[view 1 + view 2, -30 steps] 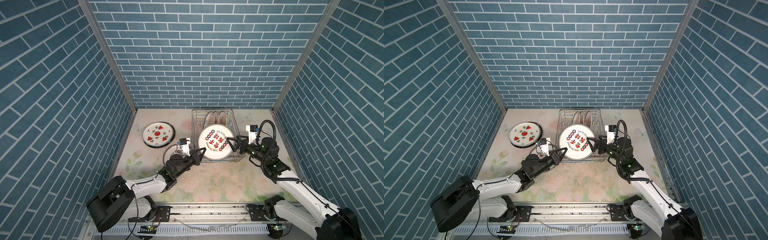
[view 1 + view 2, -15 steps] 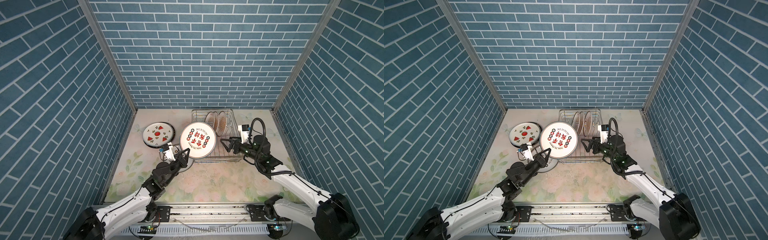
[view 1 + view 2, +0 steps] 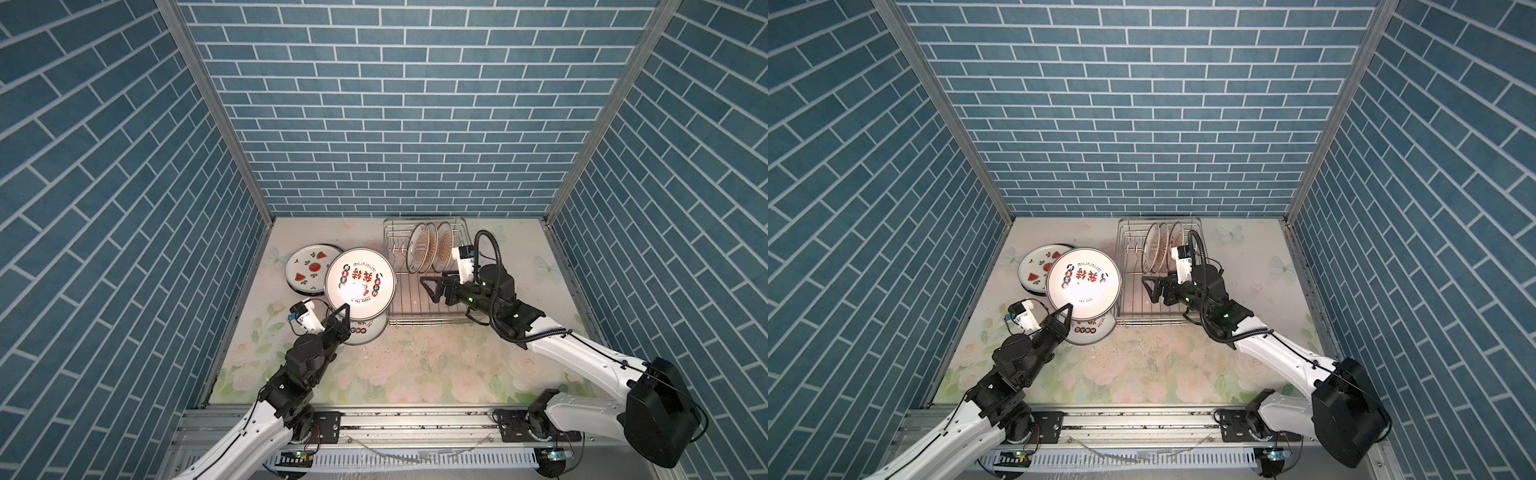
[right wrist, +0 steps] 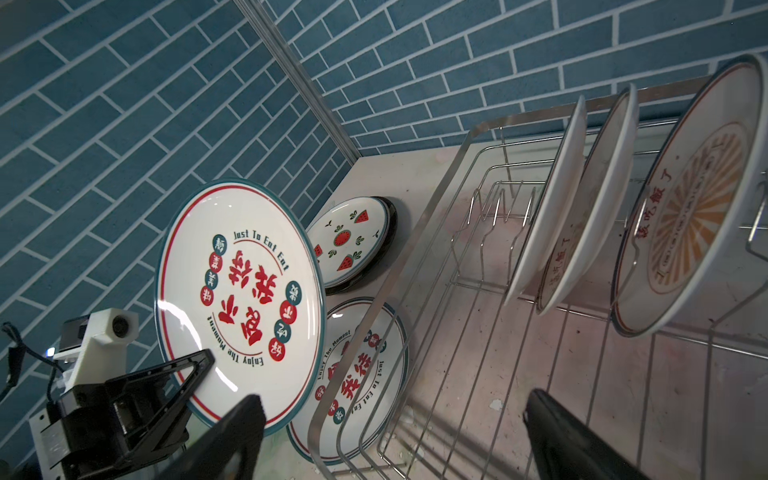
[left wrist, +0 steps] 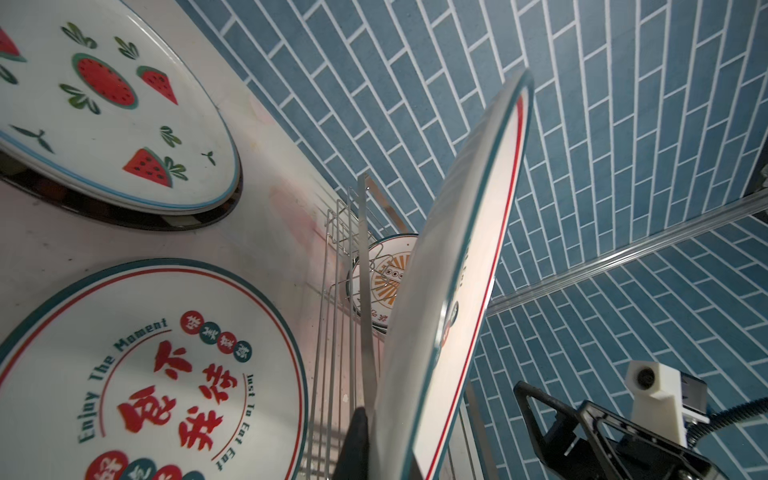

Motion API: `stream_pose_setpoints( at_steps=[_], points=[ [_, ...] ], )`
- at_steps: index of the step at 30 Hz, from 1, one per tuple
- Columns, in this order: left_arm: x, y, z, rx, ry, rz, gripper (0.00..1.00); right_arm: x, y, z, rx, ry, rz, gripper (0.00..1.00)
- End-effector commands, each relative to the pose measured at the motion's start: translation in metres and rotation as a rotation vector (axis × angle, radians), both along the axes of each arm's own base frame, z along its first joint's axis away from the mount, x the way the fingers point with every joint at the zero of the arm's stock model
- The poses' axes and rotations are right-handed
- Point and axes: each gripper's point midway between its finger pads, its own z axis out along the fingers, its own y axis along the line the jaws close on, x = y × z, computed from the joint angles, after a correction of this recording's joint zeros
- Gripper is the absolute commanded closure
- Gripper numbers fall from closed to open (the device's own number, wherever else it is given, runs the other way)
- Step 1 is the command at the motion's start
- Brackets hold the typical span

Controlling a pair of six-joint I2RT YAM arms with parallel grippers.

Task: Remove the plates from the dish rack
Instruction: 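Carry the plate toward the table plate with the left gripper while the right releases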

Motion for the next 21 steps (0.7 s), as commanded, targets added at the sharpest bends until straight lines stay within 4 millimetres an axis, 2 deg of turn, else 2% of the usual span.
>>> stream_pose_setpoints(
  at_steps=[1, 9, 17, 21],
  points=[
    [-0.002, 0.019, -0.004, 0.031, 0.065, 0.091, 1.0, -0.001, 0.016, 0.013, 0.005, -0.044, 0.051, 0.02],
    [-0.006, 0.035, -0.019, 0.038, 0.148, 0.172, 1.0, -0.008, 0.043, 0.01, -0.014, -0.053, 0.138, 0.03],
    [-0.002, 0.033, -0.03, 0.037, 0.197, 0.185, 1.0, -0.015, 0.063, 0.005, -0.066, -0.075, 0.188, 0.03],
    [-0.002, 0.032, -0.043, 0.007, 0.261, 0.204, 1.0, -0.018, 0.074, -0.002, -0.107, -0.089, 0.209, 0.02]
  ],
)
